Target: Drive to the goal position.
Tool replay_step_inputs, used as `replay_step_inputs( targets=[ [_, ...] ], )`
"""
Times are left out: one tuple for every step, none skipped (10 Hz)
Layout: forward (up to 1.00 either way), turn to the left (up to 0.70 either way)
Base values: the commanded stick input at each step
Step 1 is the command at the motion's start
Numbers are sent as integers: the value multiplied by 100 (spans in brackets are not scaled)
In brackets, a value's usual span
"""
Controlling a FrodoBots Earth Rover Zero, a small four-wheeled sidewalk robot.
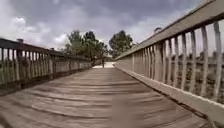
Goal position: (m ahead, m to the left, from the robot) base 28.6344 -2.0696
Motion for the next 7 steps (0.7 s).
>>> replay_step_inputs(
  targets=[
    [70, 0],
    [70, 0],
    [70, 0],
    [70, 0],
    [70, 0],
    [70, 0],
    [70, 0]
  ],
)
